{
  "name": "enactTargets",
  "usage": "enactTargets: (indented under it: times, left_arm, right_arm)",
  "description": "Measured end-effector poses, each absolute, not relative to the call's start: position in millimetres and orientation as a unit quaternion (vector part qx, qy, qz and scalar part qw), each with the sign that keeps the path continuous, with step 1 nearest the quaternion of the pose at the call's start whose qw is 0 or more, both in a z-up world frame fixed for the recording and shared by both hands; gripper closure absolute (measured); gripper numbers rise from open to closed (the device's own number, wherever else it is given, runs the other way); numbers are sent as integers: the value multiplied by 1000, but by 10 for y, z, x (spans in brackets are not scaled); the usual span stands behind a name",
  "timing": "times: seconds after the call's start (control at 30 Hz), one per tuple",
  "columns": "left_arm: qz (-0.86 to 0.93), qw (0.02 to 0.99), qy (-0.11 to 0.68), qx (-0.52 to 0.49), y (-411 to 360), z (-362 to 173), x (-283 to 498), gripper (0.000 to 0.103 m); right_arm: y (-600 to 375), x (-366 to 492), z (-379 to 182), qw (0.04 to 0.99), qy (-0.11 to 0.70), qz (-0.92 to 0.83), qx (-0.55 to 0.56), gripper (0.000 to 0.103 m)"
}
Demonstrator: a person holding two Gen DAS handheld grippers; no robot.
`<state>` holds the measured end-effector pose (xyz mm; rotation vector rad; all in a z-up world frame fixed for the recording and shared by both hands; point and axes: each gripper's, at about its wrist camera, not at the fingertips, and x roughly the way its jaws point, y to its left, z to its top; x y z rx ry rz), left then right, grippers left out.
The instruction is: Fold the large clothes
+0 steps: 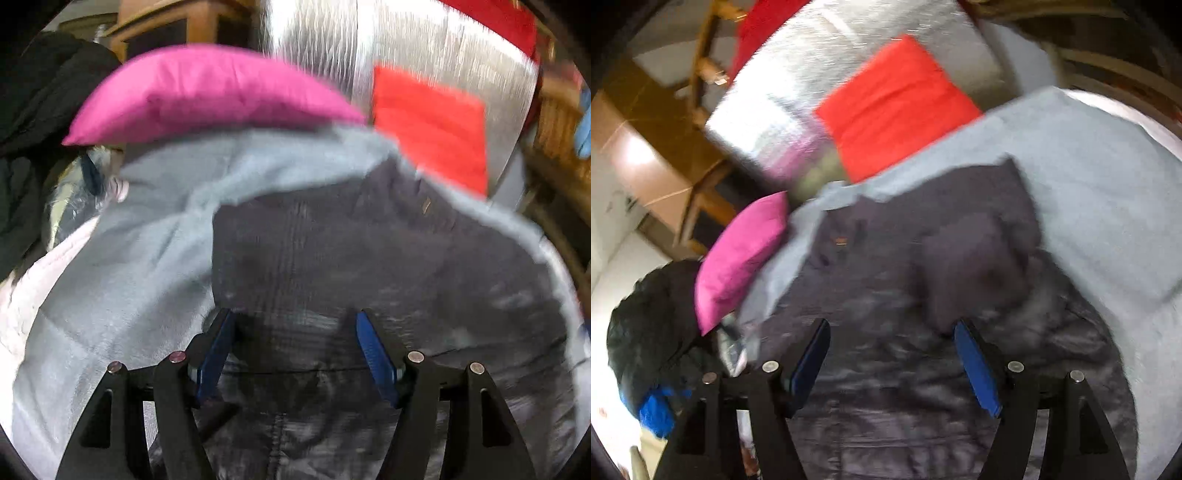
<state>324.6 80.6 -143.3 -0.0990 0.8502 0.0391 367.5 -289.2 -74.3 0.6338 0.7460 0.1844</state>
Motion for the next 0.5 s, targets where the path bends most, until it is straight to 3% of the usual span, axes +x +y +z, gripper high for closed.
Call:
enactTargets:
  times: [0.1,0.27,0.5]
  left_arm:
    - [29,905,425,-17,777,-1563,3302,34]
    - [37,903,426,32,710,-1532,3287,33]
    - [-1,934,357,3,528,-1118,3118,33]
  right_arm:
    - [-2691,3852,-697,882,349,135,287,29]
    - [-2706,4276,-1324,844,439,78,298,29]
    - [-2535,4117,-790,879,375,114,273,29]
